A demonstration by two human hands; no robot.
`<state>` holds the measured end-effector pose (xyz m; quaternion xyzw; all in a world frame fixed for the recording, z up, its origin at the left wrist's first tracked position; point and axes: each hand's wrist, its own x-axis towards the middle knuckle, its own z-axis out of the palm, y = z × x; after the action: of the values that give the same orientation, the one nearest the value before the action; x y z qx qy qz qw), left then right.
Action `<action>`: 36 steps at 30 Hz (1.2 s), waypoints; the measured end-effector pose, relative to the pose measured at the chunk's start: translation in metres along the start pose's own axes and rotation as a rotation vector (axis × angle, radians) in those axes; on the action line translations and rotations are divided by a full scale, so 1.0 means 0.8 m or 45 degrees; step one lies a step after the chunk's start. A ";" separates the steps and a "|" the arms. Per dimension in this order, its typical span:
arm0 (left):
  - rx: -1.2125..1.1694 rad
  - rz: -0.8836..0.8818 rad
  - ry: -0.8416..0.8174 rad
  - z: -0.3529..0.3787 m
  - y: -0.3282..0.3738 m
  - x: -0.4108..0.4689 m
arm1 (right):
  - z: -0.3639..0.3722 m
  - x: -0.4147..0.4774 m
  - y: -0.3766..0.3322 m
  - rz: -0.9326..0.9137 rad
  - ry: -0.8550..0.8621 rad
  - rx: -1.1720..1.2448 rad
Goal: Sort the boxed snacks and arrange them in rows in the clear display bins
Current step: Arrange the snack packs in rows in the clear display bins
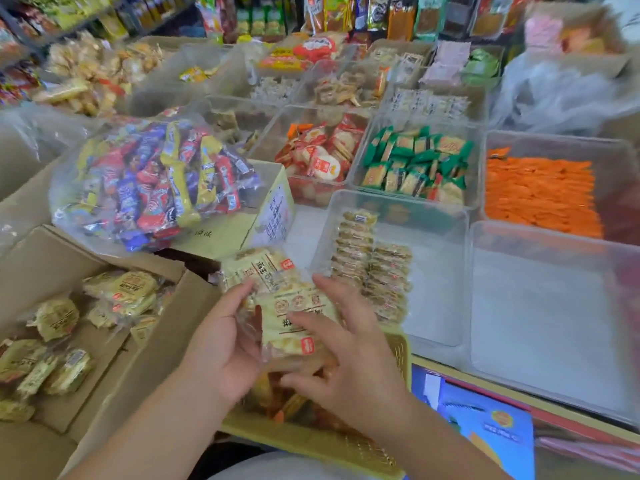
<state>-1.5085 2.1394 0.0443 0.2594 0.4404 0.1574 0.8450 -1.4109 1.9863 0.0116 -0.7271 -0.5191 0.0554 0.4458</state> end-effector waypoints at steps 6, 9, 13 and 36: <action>0.217 -0.017 0.012 0.026 -0.017 0.049 | -0.023 0.006 0.056 0.102 0.094 0.012; 0.360 0.075 0.074 0.032 -0.023 0.077 | -0.041 0.013 0.088 0.295 0.031 0.065; 0.460 0.078 0.044 0.030 -0.027 0.109 | -0.065 0.032 0.155 0.564 0.090 0.093; 0.459 0.092 0.017 0.000 -0.037 0.145 | -0.055 0.197 0.389 1.155 -0.827 -0.234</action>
<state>-1.4423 2.1731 -0.0497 0.4213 0.4574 0.1076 0.7757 -1.0956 2.0671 -0.1215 -0.8589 -0.2677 0.4170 0.1296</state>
